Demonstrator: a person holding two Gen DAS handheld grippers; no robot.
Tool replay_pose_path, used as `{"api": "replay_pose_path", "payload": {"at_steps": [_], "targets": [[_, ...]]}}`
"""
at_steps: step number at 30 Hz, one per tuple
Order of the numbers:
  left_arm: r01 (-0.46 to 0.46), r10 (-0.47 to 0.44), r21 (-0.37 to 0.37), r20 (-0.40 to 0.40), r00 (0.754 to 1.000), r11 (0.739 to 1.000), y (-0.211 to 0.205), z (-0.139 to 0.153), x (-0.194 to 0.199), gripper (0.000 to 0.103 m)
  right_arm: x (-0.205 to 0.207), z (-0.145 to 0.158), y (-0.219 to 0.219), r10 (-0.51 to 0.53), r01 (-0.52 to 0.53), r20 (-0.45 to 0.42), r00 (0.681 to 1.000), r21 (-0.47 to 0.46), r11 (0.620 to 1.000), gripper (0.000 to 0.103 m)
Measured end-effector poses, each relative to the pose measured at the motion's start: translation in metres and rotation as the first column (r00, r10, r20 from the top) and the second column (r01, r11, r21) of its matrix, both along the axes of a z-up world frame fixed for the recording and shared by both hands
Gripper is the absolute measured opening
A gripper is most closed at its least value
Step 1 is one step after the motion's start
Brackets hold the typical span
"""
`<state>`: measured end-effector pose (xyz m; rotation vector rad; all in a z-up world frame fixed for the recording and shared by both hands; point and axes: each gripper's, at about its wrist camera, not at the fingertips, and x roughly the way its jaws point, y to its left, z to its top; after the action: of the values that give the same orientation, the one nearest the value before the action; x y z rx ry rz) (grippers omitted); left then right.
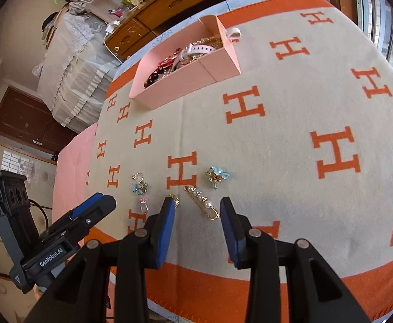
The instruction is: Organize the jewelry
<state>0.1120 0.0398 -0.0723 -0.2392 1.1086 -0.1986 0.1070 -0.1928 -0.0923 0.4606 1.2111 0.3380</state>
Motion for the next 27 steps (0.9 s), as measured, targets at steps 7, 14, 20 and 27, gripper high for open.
{"api": "replay_pose_path", "payload": {"at_steps": [7, 14, 20, 27], "targets": [[-0.035, 0.033, -0.028, -0.058, 0.998, 0.999, 0.01, -0.022, 0.01, 0.063, 0.019, -0.021, 0.007, -0.055, 0.052, -0.07, 0.996, -0.035, 0.998, 0.035], [-0.028, 0.024, -0.042, -0.092, 0.995, 0.999, 0.007, -0.032, 0.018, 0.063, 0.033, -0.024, 0.018, -0.07, 0.066, -0.059, 0.996, -0.073, 0.995, 0.035], [-0.021, 0.015, -0.058, -0.115, 0.993, 0.998, -0.001, -0.038, 0.026, 0.063, 0.038, -0.018, 0.041, 0.004, -0.004, 0.001, 1.0, -0.235, 0.972, 0.035], [-0.019, 0.013, -0.041, -0.13, 0.991, 0.999, -0.008, -0.038, 0.033, 0.063, 0.036, -0.018, 0.051, 0.09, -0.071, 0.038, 0.995, -0.347, 0.935, 0.02]]}}
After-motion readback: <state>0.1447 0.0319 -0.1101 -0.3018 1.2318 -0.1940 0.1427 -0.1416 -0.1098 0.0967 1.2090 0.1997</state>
